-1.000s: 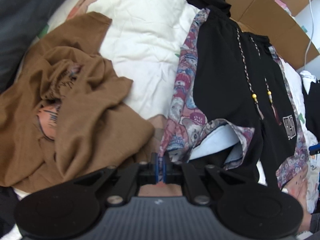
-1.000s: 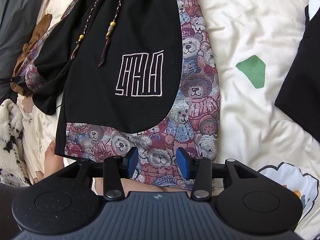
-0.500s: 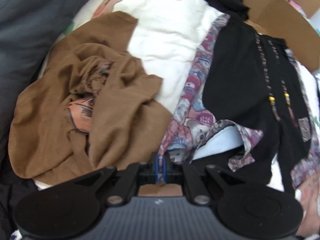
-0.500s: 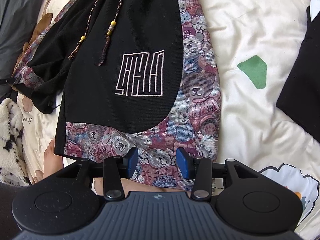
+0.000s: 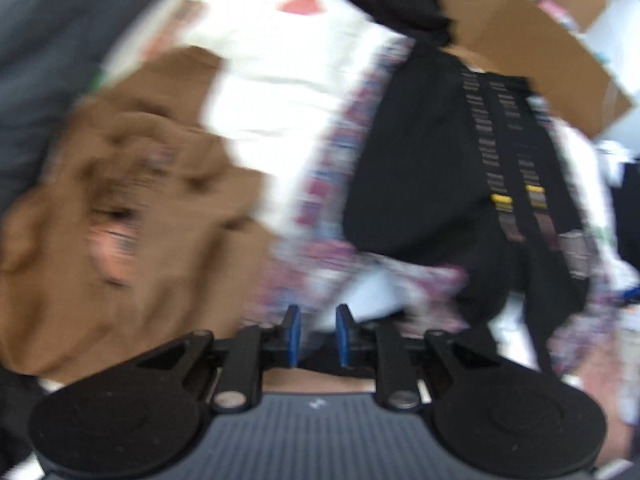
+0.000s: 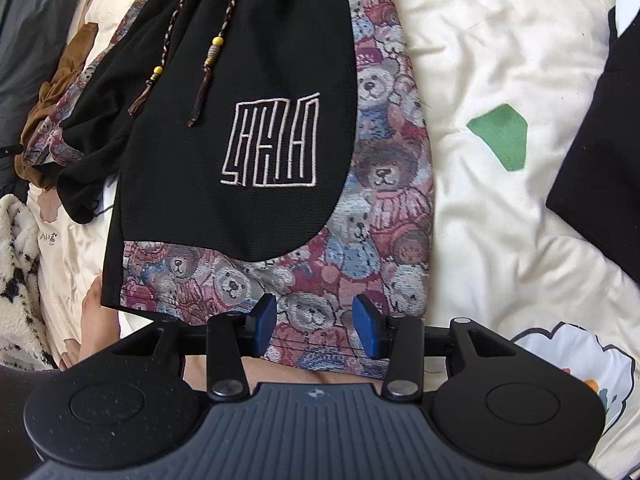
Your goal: Fold clothes
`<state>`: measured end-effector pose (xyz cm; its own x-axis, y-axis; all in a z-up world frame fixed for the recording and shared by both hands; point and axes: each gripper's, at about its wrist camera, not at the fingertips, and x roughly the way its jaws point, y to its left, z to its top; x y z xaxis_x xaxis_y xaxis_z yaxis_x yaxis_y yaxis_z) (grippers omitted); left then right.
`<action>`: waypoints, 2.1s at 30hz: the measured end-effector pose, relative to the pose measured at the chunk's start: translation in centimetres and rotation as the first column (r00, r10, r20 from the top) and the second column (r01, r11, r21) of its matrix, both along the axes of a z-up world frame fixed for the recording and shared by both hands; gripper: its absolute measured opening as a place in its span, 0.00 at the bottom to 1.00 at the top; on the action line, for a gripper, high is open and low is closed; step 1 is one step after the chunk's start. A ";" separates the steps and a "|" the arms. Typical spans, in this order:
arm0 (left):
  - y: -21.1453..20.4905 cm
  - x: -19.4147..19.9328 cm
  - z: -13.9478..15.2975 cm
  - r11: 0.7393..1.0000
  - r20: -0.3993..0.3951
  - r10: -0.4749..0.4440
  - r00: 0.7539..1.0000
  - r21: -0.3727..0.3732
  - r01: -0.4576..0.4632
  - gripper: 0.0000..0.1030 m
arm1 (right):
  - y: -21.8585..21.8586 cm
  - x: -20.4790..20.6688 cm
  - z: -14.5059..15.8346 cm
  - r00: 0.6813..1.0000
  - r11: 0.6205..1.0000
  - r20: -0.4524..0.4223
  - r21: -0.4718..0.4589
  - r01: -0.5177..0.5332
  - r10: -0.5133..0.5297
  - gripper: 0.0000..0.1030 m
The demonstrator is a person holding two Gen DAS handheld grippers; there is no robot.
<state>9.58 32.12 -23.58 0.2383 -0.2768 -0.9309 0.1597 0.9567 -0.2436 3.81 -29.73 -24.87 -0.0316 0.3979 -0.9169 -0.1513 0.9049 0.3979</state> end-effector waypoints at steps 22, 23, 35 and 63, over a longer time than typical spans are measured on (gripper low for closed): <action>-12.3 -4.4 -9.6 0.976 -0.124 -0.181 0.976 -0.145 0.163 0.64 | -1.1 -0.3 -0.5 1.000 1.000 -0.013 -0.002 0.015 -0.016 0.45; -12.6 -4.6 -10.0 0.980 -0.125 -0.169 0.978 -0.131 0.153 0.62 | -1.1 -0.3 -0.5 1.000 1.000 -0.012 -0.001 0.015 -0.015 0.45; -12.4 -4.8 -7.1 0.949 -0.015 -0.257 0.966 -0.195 0.249 0.03 | -1.2 -0.3 -0.3 1.000 1.000 -0.007 0.005 0.018 -0.018 0.45; -11.1 -6.1 0.0 0.887 0.059 -0.400 0.914 -0.226 0.403 0.03 | -0.8 -0.1 0.1 1.000 1.000 0.001 0.024 0.003 -0.003 0.45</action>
<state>3.43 21.01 -23.58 0.0709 -0.5557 -0.8283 0.5223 0.7282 -0.4438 3.73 -30.51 -24.73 -0.0296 0.4203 -0.9069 -0.1493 0.8953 0.4198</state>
